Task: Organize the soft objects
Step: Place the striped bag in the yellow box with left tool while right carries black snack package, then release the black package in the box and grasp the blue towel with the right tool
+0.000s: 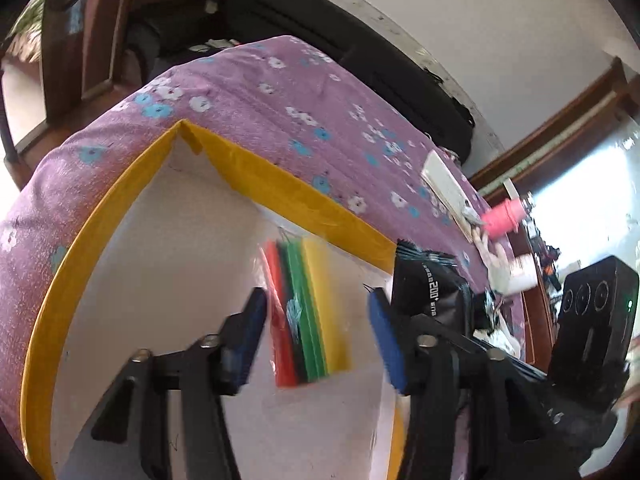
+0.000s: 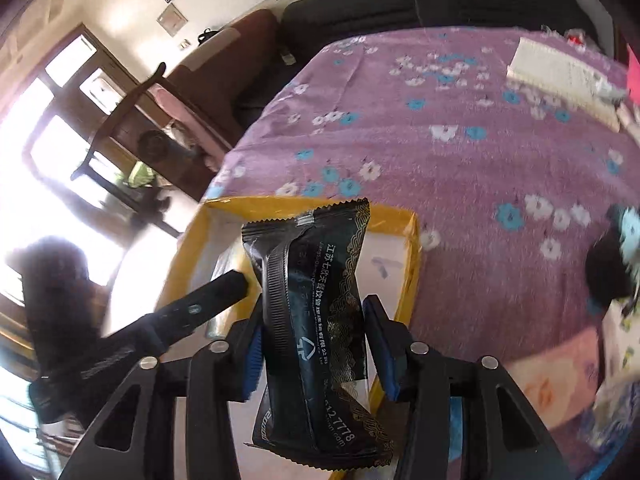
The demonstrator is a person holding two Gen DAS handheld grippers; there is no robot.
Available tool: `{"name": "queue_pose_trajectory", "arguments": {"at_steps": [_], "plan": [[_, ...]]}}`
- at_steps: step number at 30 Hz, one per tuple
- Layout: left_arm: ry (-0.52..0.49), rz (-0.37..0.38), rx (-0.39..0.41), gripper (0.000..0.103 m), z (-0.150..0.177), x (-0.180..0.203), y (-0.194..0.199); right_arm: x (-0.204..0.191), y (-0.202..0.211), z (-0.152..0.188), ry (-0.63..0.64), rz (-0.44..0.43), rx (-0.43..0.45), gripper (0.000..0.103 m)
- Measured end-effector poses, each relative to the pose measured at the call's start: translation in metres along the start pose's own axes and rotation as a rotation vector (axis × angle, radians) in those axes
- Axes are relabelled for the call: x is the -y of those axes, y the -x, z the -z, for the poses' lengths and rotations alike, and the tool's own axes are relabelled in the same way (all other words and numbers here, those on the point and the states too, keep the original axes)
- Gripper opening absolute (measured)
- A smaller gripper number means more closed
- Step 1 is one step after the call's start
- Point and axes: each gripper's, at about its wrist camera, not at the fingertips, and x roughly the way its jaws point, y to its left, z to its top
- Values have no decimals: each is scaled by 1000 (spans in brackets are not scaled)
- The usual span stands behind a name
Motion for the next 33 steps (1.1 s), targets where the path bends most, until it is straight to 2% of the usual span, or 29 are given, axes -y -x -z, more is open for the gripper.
{"name": "queue_pose_trajectory", "arguments": {"at_steps": [2,3,8,10,17,21,22,23,24,26,31,33], "plan": [[2,3,8,61,0,-2,3,-2,2,1,37,29,17,71],[-2,2,13,64,0,-1,5,-1,4,1,47,34,29,73],[-16,0,52,67,10,3,30,8,41,4,60,32,97,75],[-34,1,65,67,21,9,43,20,58,10,52,58,121,75],[-137,10,137,77,80,38,91,46,63,47,98,201,61,75],[-154,7,158,77,102,50,102,40,39,50,126,205,23,67],[-160,11,158,77,107,53,105,38,33,51,137,212,8,62],[-167,12,158,77,111,56,106,36,24,52,147,226,-24,51],[-181,9,157,77,116,61,108,36,17,54,151,241,-61,47],[-208,0,158,77,124,67,111,36,15,63,172,256,-85,46],[-271,1,141,78,139,83,110,40,32,107,246,175,-159,46],[-291,7,126,78,144,90,105,43,47,128,290,168,-165,46]]}}
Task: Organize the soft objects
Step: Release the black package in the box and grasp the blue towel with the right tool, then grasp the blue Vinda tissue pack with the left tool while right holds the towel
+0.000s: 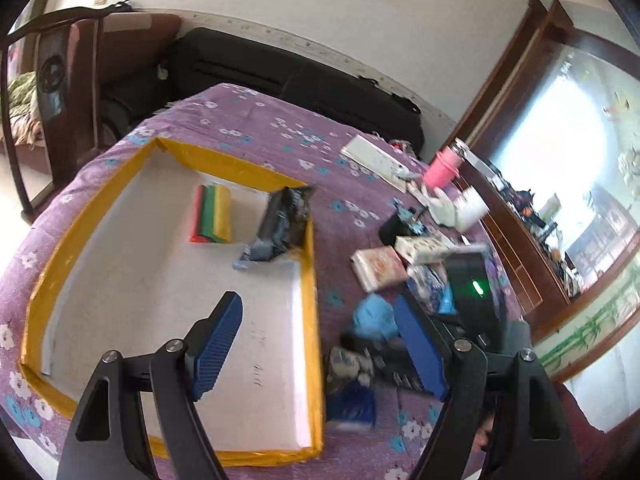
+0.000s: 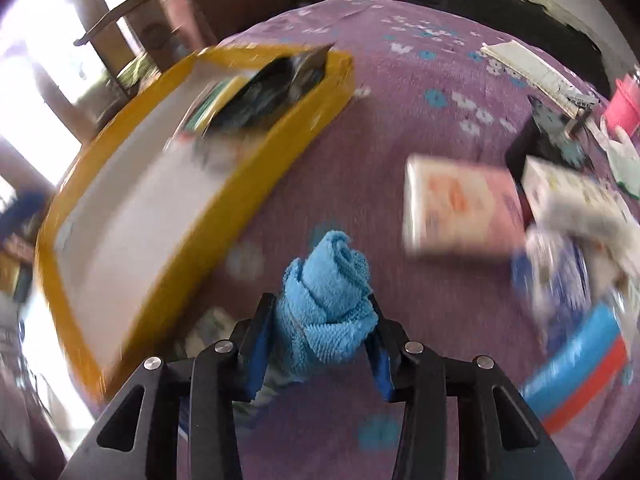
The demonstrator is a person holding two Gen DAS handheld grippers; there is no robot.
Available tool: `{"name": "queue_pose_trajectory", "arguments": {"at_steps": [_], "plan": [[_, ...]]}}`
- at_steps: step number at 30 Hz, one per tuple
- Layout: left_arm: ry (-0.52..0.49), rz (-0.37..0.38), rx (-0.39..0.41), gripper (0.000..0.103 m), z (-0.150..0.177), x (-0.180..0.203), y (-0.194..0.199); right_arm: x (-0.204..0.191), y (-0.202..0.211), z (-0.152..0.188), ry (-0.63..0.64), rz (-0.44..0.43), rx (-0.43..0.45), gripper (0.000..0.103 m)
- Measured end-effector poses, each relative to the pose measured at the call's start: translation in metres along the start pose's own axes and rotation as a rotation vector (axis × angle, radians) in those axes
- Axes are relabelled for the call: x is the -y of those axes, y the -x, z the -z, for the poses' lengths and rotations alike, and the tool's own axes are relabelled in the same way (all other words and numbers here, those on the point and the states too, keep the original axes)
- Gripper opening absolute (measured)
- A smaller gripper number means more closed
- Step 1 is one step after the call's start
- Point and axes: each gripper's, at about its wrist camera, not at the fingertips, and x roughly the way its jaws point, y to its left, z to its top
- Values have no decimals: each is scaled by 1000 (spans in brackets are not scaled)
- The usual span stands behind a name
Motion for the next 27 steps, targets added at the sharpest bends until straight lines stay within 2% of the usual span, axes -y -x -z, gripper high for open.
{"name": "queue_pose_trajectory", "arguments": {"at_steps": [3,6,9,13,16,22,27], "plan": [[-39,18,-21,78,8,15,-6,9,13,28,-6,-11,-18,46],[-116,38,-50,78,21,35,-13,26,26,53,-31,33,-4,46],[-225,36,-104,78,40,59,-26,44,36,71,-74,33,21,46],[-390,-7,-197,78,69,83,-51,58,48,91,-105,30,50,46],[-410,-36,-263,78,77,81,-72,66,53,97,-134,15,67,46],[-474,-79,-321,78,85,88,-91,72,61,109,-171,-16,92,46],[-471,-29,-344,76,87,98,-97,75,60,111,-186,-41,109,47]]}}
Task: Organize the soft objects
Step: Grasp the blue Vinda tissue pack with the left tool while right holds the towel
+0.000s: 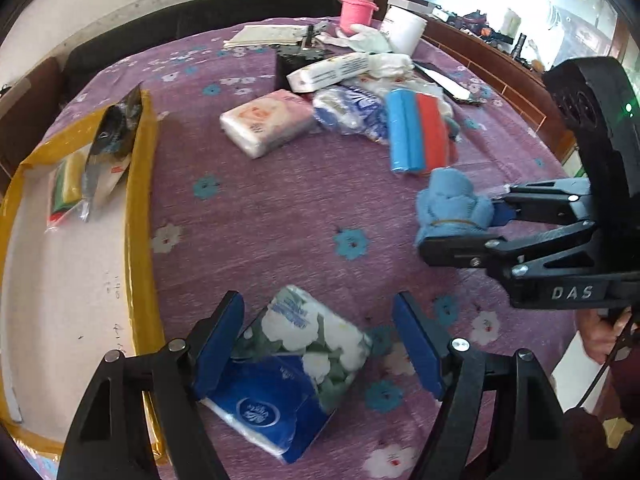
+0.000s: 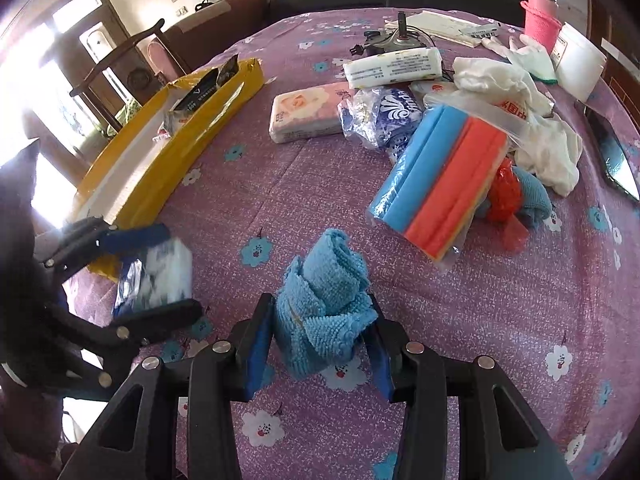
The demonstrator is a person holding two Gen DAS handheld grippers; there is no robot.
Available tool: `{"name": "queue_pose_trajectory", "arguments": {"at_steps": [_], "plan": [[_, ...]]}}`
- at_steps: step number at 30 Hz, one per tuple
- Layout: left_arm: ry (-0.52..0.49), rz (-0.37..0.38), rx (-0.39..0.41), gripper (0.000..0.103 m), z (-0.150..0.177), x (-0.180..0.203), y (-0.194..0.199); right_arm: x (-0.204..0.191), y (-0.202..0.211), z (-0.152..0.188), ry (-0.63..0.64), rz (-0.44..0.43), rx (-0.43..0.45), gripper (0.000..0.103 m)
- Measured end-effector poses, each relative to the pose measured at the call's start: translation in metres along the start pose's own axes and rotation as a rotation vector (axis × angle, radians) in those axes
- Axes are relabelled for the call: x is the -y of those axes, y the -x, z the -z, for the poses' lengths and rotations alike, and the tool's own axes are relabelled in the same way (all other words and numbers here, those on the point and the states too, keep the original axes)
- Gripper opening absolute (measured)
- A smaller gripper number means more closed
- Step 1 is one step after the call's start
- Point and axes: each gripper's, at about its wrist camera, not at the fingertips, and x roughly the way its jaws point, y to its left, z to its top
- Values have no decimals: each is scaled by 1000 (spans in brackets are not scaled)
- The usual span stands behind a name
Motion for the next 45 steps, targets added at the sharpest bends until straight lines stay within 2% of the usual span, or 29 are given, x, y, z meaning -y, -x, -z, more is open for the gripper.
{"name": "queue_pose_trajectory", "arguments": {"at_steps": [3,5,8,13,16,23,25,27,31,33,36,38,40,41,45], "plan": [[28,50,22,76,-6,-3,2,4,-1,-1,-11,-8,8,47],[39,45,24,76,-8,-5,4,8,1,-1,-22,1,17,47],[-40,-7,26,76,-3,2,12,15,4,0,-38,12,25,48],[-210,-42,-51,76,10,15,3,19,6,2,-44,-5,29,59],[-243,-83,-73,76,14,13,-4,16,5,2,-37,-2,30,65],[-236,-90,-71,76,14,4,-4,15,4,2,-39,-3,28,67],[-223,-60,-81,64,14,7,-3,17,5,2,-52,-3,27,68],[-208,-58,-78,62,13,13,-1,20,7,2,-63,5,29,68],[-105,21,-74,62,5,24,-7,29,10,4,-92,19,40,68],[-8,39,-56,62,-3,21,-12,37,13,5,-125,11,46,68],[65,-3,-25,62,-11,16,-15,48,19,8,-160,23,52,69],[46,2,-10,63,-9,19,-10,54,23,10,-171,28,55,73],[15,-21,-2,73,-4,23,-6,58,26,13,-175,27,59,74],[4,-38,-1,74,-3,23,-5,60,27,14,-177,24,61,74],[-11,-72,-32,75,0,27,-18,56,26,15,-173,11,69,74]]}}
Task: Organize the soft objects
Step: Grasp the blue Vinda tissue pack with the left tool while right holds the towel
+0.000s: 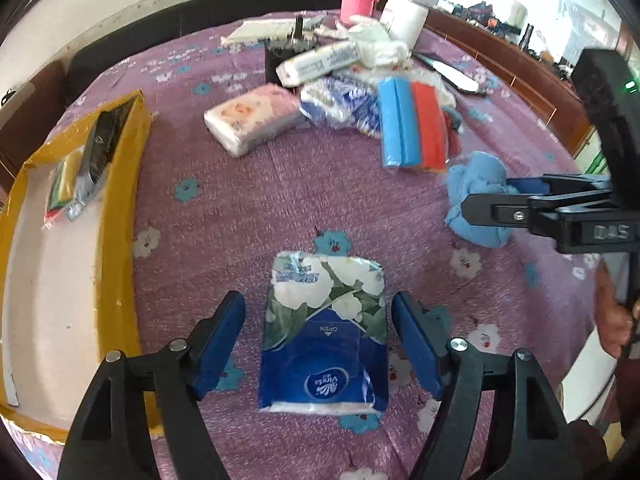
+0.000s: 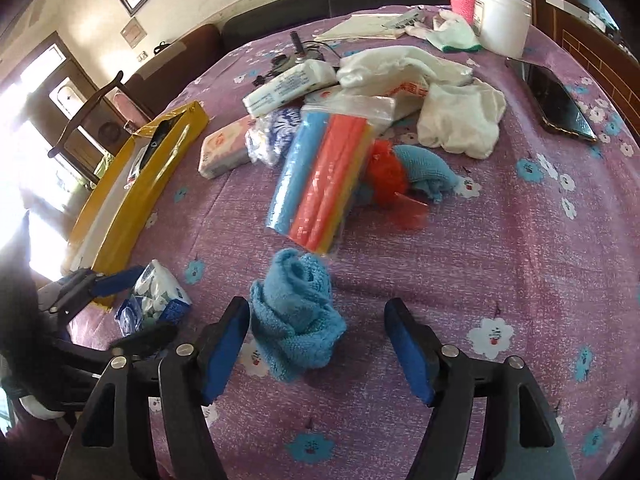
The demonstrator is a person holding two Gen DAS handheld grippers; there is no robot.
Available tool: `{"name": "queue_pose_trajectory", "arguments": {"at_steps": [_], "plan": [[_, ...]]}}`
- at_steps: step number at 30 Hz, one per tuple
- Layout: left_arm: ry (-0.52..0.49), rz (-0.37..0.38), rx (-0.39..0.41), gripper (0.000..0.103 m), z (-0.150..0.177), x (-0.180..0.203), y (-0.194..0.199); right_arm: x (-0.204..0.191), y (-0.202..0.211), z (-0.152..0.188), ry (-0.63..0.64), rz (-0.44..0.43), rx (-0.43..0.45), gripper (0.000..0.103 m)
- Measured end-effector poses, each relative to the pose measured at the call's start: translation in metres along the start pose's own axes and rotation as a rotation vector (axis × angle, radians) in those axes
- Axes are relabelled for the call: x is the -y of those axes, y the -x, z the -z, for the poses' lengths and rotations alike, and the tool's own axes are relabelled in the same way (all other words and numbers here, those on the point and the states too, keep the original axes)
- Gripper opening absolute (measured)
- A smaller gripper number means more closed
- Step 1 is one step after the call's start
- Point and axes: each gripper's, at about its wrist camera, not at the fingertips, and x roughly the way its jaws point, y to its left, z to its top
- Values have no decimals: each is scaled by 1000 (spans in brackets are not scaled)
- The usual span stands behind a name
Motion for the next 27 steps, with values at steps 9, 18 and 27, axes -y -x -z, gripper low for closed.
{"name": "queue_pose_trajectory", "arguments": {"at_steps": [9,18,27], "plan": [[-11,11,51,51,5,3,9,-17,2,6,60,34,11,74],[107,87,145,51,4,-42,65,-40,8,3,144,49,36,40],[336,-50,166,51,-15,-174,93,-104,21,-48,217,-113,100,40]]}}
